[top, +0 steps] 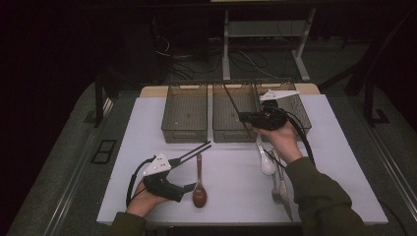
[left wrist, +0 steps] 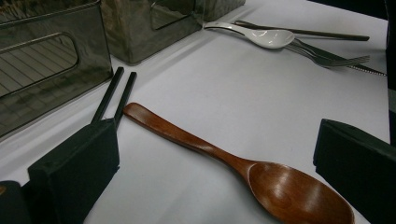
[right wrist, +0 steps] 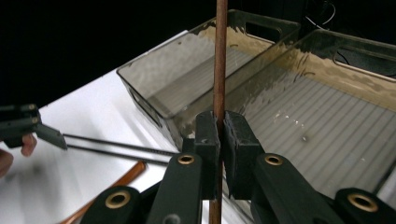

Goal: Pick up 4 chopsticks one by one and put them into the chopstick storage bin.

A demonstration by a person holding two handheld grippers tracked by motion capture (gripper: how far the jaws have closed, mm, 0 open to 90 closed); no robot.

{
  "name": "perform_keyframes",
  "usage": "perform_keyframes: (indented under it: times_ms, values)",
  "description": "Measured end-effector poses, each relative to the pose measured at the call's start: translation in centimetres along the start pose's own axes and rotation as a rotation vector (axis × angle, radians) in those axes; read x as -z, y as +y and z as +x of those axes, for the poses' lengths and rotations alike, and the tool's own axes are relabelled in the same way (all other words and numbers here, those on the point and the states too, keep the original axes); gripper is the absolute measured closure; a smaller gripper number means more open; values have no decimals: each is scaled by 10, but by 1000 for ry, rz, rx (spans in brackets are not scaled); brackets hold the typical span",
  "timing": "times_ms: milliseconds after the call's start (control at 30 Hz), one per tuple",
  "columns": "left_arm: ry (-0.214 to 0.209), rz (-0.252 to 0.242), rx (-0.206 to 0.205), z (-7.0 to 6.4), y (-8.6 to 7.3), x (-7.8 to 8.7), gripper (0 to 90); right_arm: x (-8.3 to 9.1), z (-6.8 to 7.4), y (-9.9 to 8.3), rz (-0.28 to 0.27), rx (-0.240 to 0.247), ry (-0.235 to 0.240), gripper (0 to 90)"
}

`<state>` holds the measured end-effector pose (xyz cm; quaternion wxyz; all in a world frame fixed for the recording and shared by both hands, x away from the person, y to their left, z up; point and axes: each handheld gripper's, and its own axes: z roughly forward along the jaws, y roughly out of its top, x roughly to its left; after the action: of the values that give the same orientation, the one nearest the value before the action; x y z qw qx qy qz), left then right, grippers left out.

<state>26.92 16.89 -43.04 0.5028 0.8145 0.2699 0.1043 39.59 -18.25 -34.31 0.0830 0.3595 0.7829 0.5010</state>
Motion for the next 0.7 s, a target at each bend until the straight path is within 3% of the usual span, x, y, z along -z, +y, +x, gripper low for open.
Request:
perform_keyframes:
  times_ms: [700]
  values:
    - [-5,-6,5,1,0,2,0,-48,15,35,-28,-12,-22,842]
